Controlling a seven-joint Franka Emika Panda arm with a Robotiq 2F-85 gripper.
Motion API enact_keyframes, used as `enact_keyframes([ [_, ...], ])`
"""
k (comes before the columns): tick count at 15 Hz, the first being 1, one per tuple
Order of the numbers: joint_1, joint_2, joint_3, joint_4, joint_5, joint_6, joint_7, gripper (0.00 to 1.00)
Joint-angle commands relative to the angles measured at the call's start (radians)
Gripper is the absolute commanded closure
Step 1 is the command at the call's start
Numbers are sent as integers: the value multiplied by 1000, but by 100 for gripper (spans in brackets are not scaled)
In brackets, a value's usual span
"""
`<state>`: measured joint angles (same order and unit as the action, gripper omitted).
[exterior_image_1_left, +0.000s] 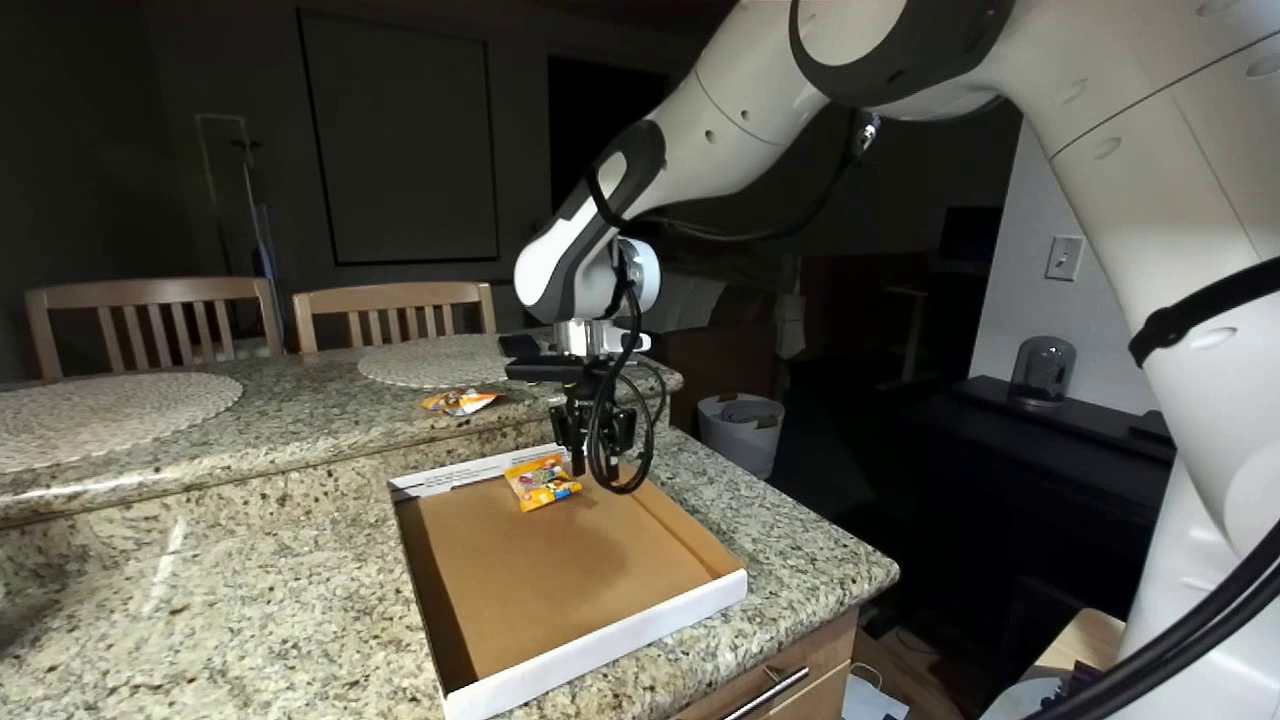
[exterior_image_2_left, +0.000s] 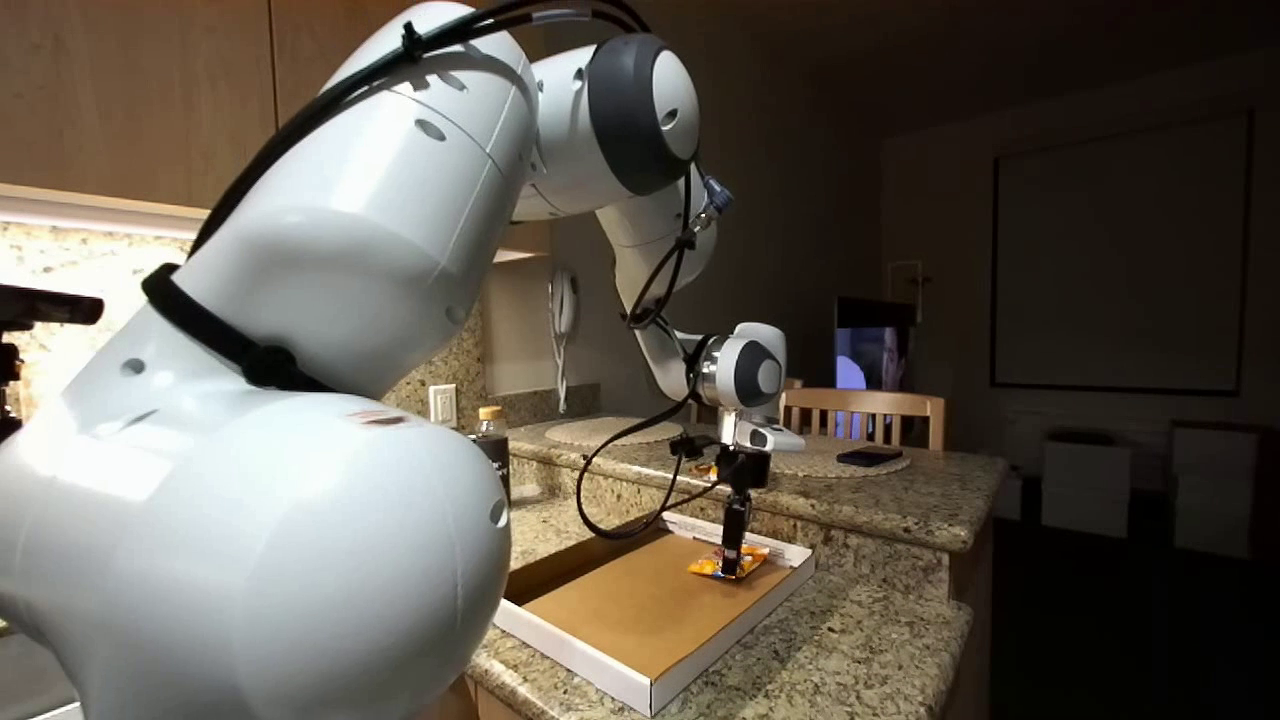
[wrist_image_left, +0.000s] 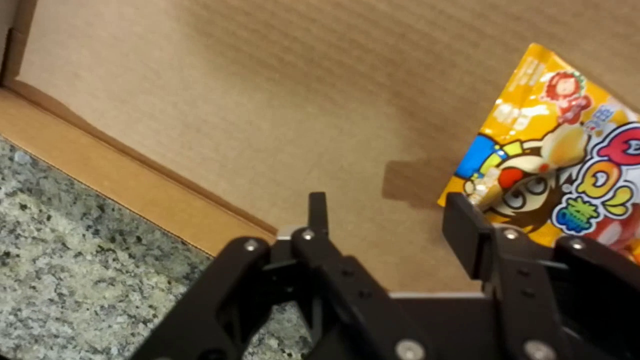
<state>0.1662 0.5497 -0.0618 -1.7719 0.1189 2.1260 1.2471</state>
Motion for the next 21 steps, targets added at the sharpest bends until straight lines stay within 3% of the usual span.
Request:
enact_keyframes([
  [1,-4,50,6,33,15,-19,75,6],
  [4,-4,87,5,56,22,-10,125,0],
  [10,-8,59,6,54,46,59,186,0],
  [21,-2,138,7,142,55,89,346,0],
])
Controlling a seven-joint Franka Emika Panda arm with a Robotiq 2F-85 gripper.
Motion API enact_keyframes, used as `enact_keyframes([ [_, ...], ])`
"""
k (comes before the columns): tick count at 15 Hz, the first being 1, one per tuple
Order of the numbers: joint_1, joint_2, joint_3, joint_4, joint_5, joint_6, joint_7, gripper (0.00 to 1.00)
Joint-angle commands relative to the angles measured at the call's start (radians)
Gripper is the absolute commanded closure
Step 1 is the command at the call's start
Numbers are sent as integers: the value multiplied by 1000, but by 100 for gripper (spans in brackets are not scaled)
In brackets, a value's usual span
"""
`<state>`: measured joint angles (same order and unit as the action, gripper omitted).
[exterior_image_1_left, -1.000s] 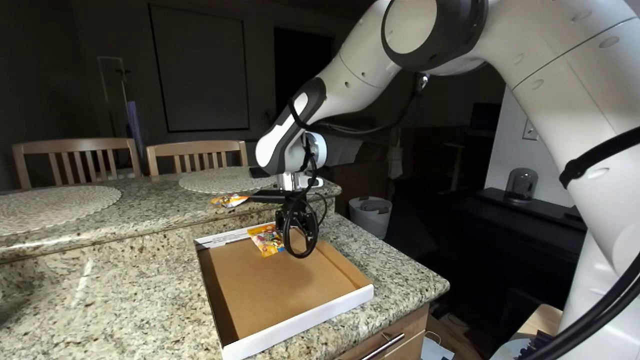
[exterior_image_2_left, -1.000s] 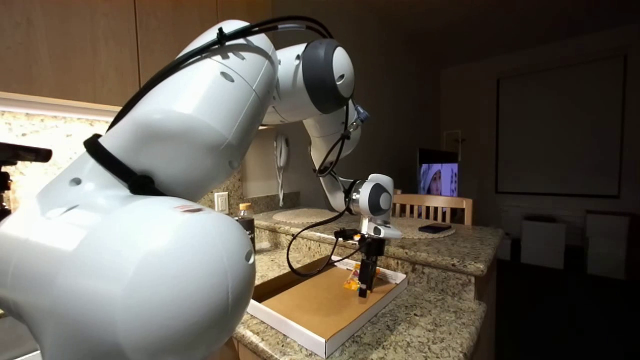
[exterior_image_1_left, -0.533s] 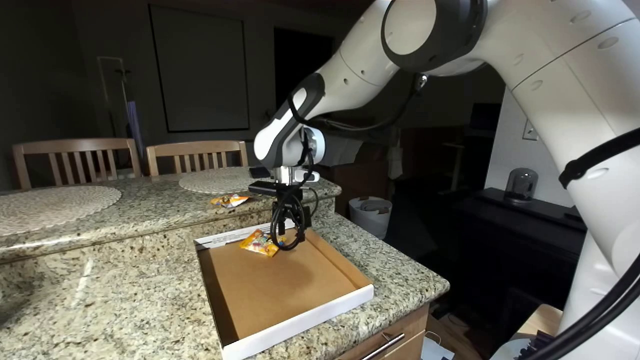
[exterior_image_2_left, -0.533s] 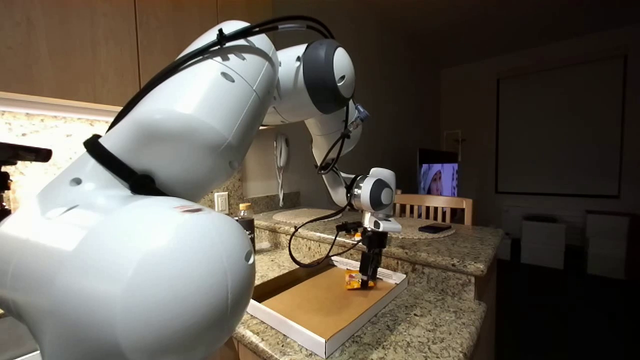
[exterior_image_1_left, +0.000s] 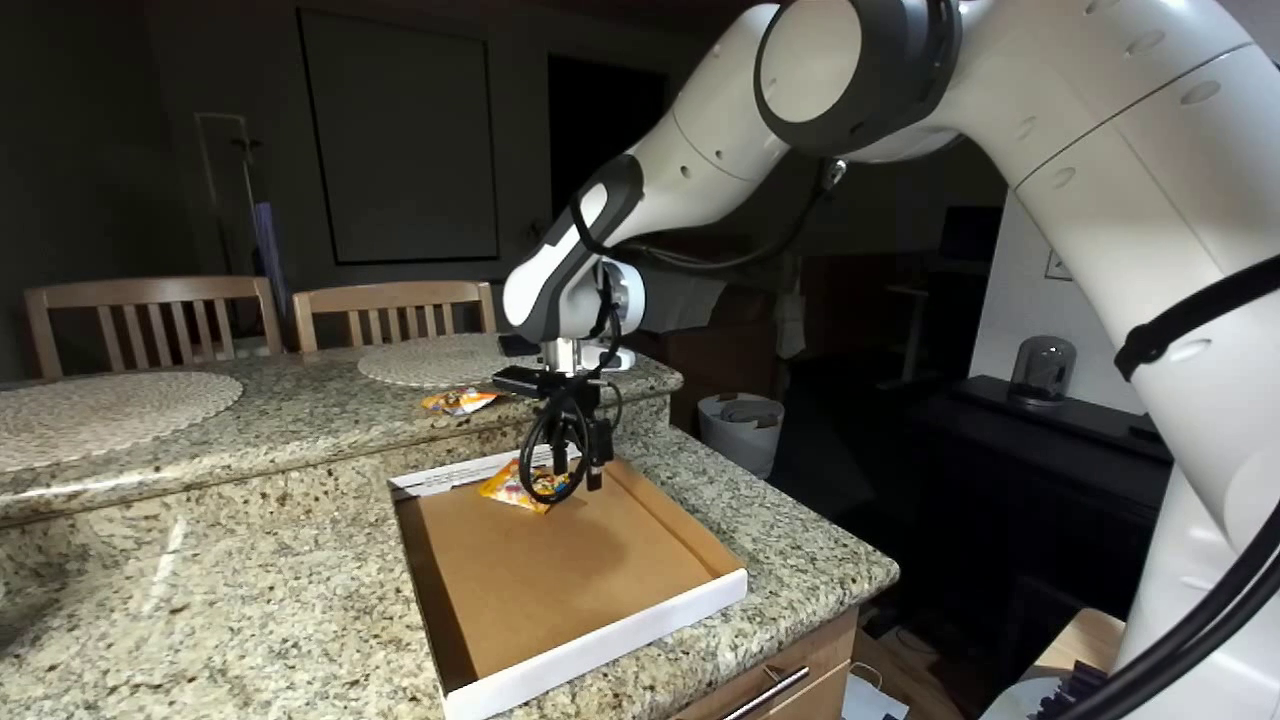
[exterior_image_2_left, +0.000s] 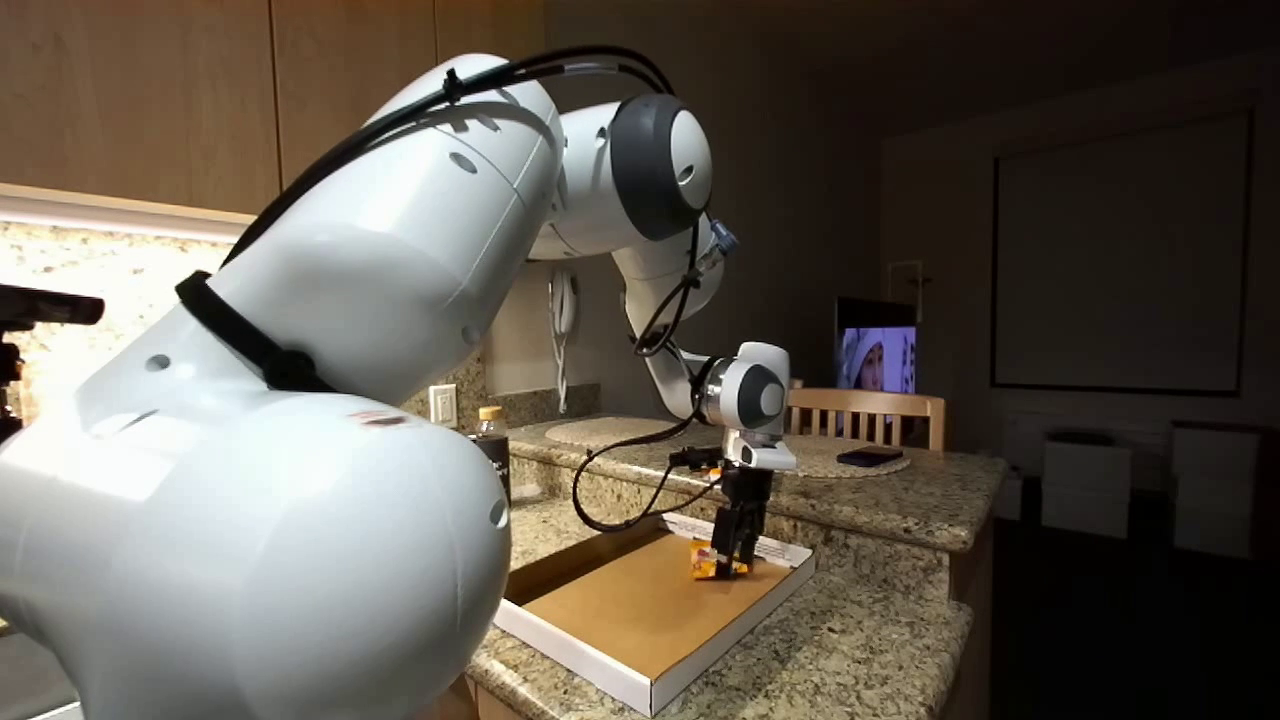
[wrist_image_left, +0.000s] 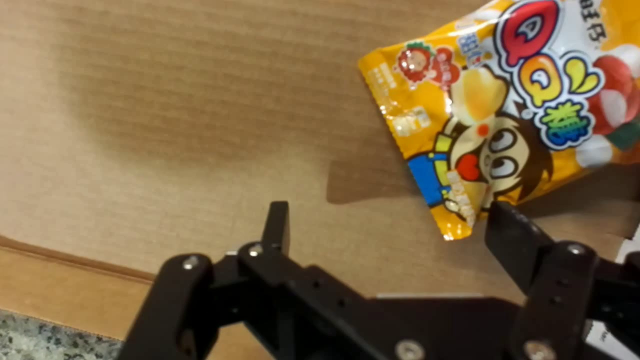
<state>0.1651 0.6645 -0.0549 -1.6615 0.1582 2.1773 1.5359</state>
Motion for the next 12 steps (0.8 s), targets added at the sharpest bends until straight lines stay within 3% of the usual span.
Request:
enact_keyframes([
  [1,-3,30,0,42,17,49,71,0],
  [11,-12,106,36,111,23,18,71,0],
  [12,-13,108,35,116,23,17,73,25],
])
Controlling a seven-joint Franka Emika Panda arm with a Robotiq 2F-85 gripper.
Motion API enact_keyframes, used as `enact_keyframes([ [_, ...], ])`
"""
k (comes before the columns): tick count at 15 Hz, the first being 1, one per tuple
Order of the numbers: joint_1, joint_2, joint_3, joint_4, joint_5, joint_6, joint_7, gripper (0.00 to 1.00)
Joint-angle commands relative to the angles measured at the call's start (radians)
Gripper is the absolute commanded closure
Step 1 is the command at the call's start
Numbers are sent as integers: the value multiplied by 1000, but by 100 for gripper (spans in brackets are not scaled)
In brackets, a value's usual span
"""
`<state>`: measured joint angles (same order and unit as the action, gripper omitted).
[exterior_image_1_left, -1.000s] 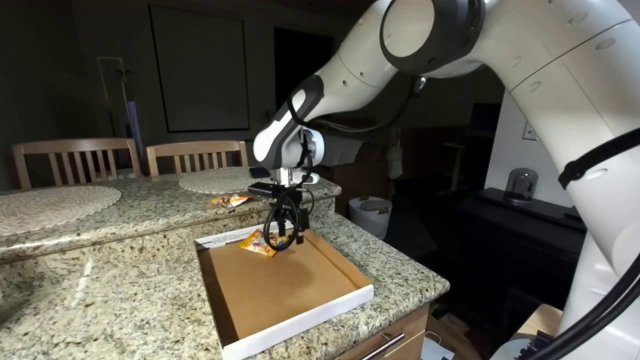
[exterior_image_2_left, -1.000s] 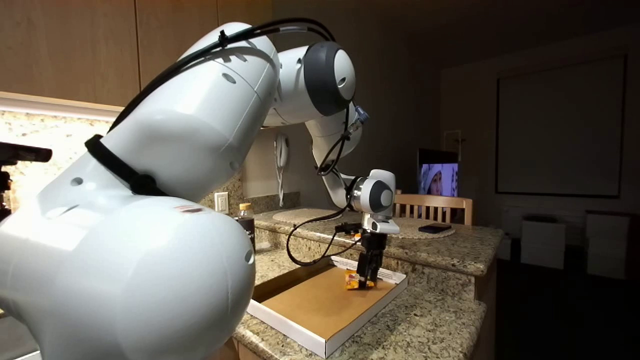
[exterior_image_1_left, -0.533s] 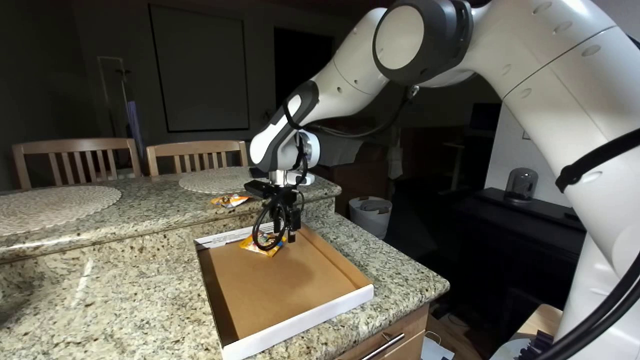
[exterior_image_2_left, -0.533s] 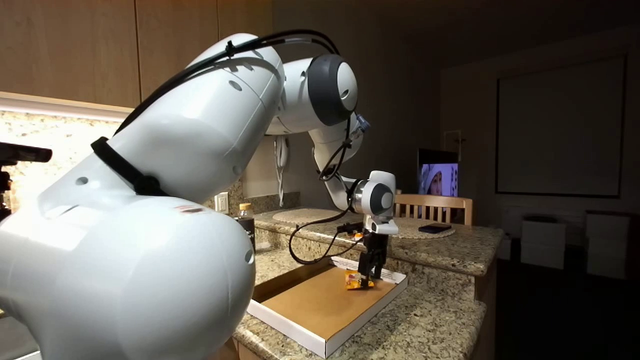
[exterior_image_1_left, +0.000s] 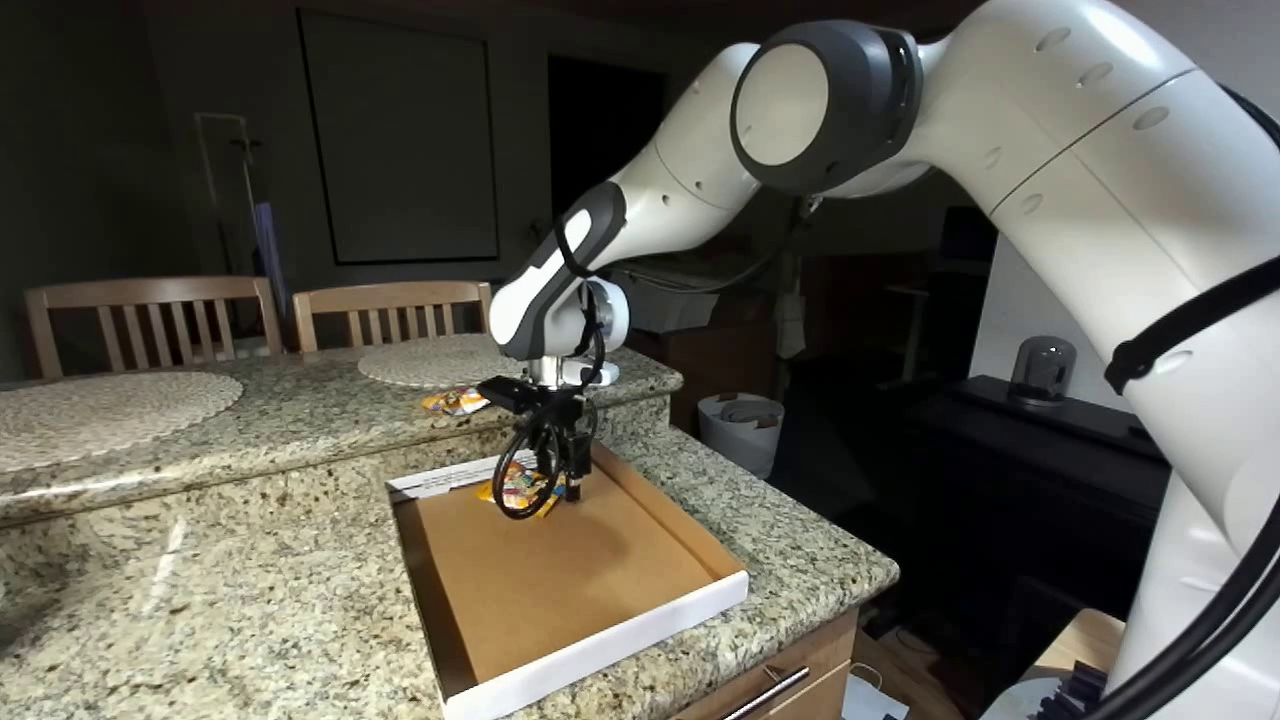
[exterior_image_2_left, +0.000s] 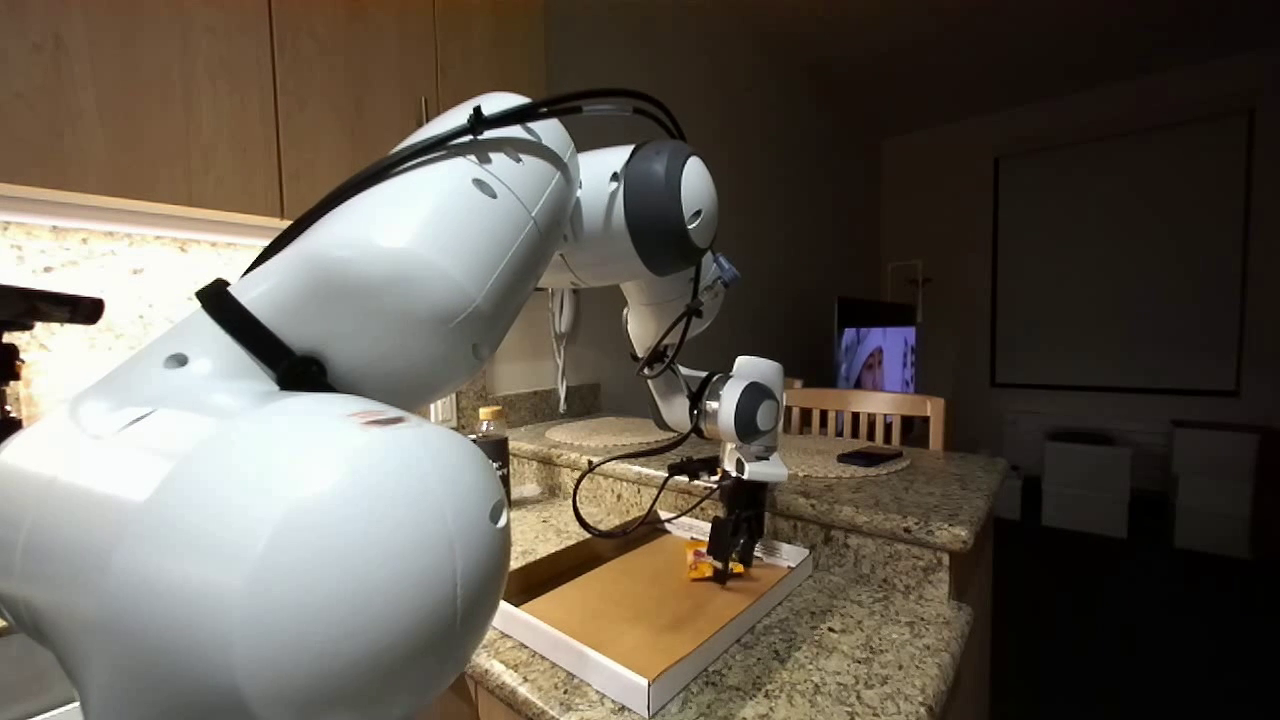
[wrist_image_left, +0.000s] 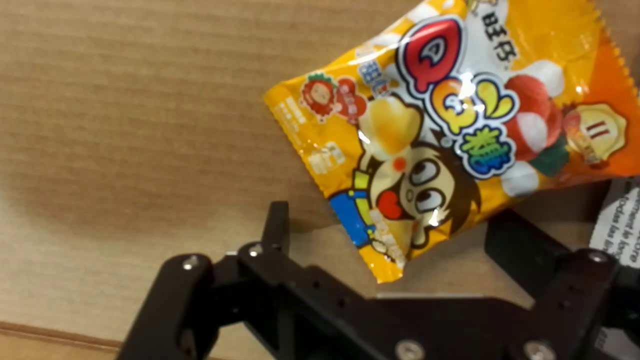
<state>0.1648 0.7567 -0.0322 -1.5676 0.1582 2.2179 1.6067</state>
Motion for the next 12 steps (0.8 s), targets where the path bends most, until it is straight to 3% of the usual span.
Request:
enact_keyframes([
  [1,-13,16,9,24,21,-25,6,26],
  [12,-22,4,6,23,23,-19,3,96],
])
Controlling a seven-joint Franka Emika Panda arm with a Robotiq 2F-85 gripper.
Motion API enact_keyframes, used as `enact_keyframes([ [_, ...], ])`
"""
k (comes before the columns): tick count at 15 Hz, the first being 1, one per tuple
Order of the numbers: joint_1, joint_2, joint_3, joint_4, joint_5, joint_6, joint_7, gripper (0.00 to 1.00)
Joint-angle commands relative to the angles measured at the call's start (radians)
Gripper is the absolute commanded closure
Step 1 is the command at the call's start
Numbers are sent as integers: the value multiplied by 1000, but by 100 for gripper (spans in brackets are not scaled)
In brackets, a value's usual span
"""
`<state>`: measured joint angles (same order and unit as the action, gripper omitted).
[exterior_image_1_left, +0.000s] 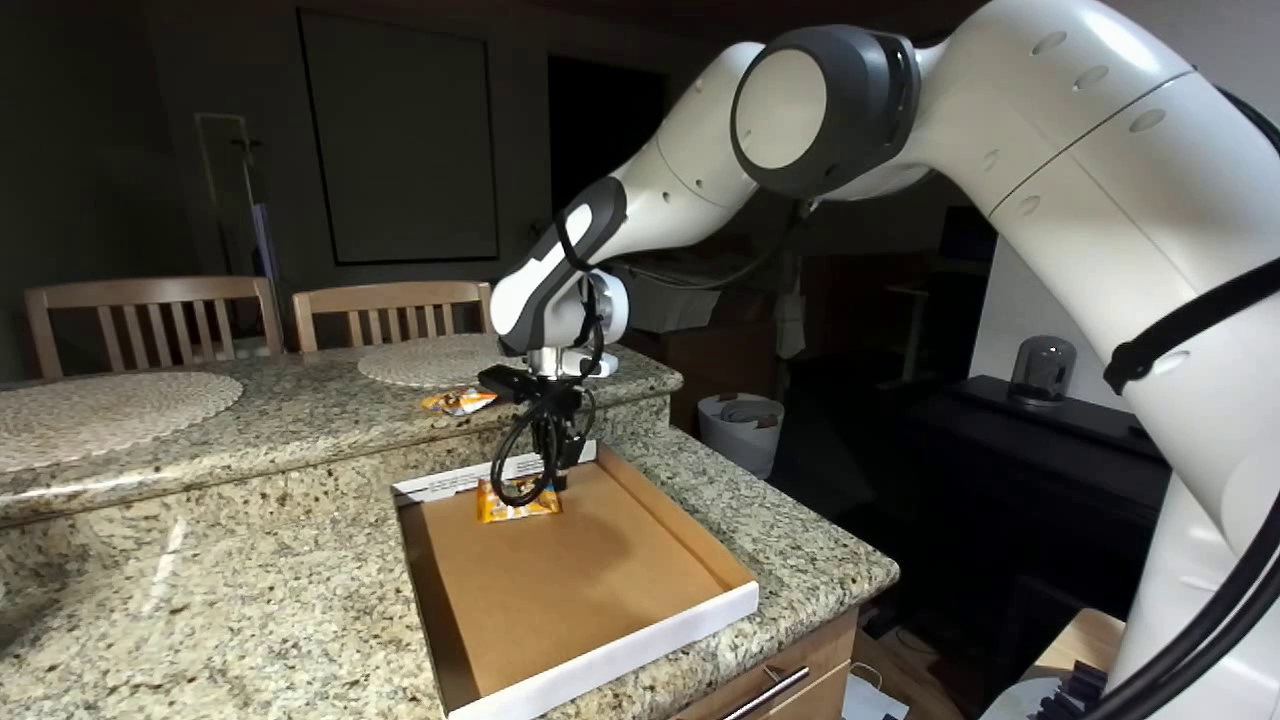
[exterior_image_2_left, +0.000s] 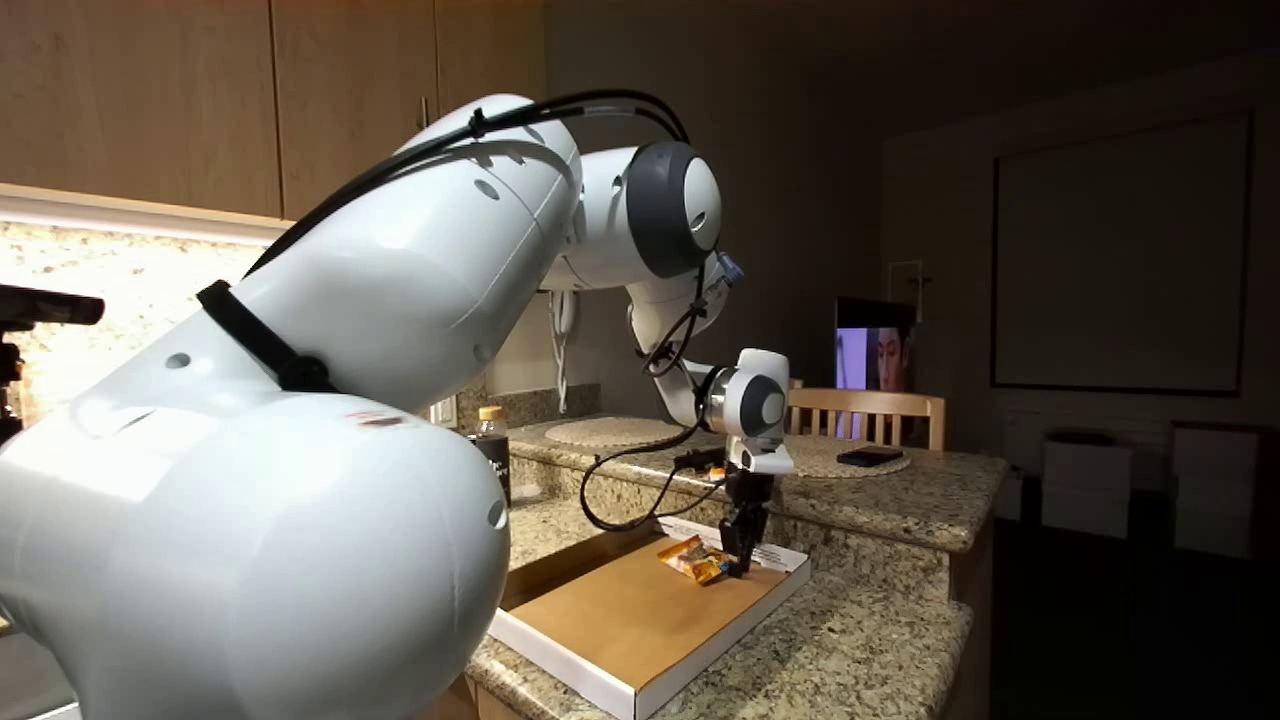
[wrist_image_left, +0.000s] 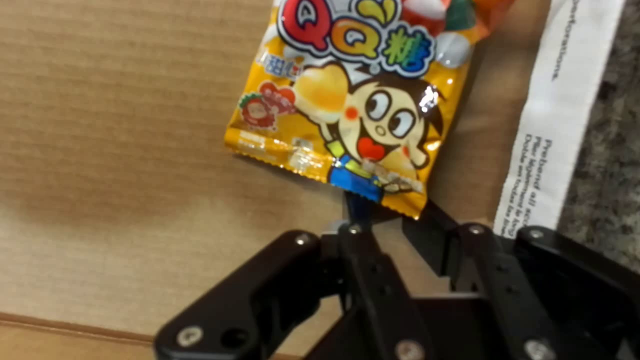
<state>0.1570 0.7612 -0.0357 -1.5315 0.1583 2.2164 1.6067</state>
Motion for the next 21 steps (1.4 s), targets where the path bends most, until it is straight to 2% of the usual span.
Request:
enact_keyframes([
  [1,-15,-2,9,-15,24,-17,4,97],
  [4,-18,-10,9,-21,26,-15,2,100],
  [9,-24,-17,16,-26,36,-12,-11,97],
  [10,-25,-18,19,-26,39,-12,-14,91],
  [11,-24,-20,21,-27,38,-9,-20,70],
  [13,-22,-24,23,-27,35,-9,-24,67],
  [21,10,-43,28,-50,6,9,-32,17],
])
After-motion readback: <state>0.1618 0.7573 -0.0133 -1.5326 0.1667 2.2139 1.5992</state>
